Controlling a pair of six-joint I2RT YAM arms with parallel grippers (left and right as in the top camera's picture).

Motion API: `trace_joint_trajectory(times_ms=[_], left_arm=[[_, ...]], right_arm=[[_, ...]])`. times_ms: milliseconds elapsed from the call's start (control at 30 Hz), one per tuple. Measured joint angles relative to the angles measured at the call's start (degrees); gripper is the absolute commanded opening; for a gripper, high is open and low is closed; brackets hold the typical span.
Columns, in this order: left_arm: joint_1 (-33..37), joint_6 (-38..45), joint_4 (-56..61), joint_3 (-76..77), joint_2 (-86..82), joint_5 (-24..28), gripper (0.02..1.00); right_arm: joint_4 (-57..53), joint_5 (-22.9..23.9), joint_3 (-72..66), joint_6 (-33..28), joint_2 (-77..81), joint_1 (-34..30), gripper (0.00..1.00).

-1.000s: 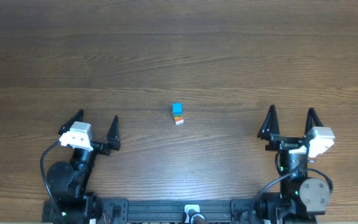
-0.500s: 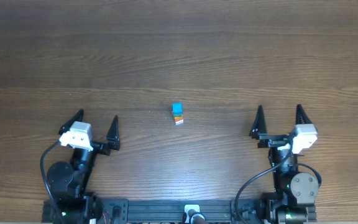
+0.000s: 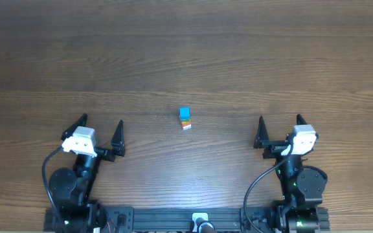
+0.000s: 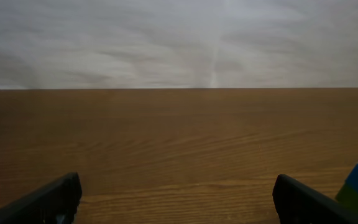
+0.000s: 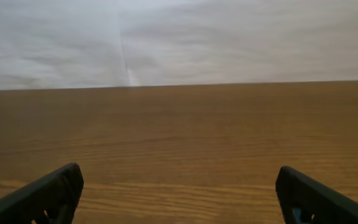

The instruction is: Stack Cubes

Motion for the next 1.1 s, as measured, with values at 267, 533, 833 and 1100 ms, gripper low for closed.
trace_joint_trajectory(times_ms=[267, 533, 833, 1100], left_arm=[[0.0, 0.0, 0.0, 0.0, 0.0, 0.0, 1.000], [0.0, 0.0, 0.0, 0.0, 0.0, 0.0, 1.000], [0.0, 0.0, 0.0, 0.0, 0.0, 0.0, 1.000], [0.0, 0.0, 0.0, 0.0, 0.0, 0.0, 0.998]], right_arm=[[0.0, 1.4, -1.7, -0.1, 0.0, 0.0, 0.991], [0.1, 1.7, -1.7, -0.2, 0.0, 0.0, 0.991], [0.1, 1.7, -1.7, -0.5, 0.0, 0.0, 0.993], [0.1, 1.7, -1.7, -0.6, 0.0, 0.0, 0.993]])
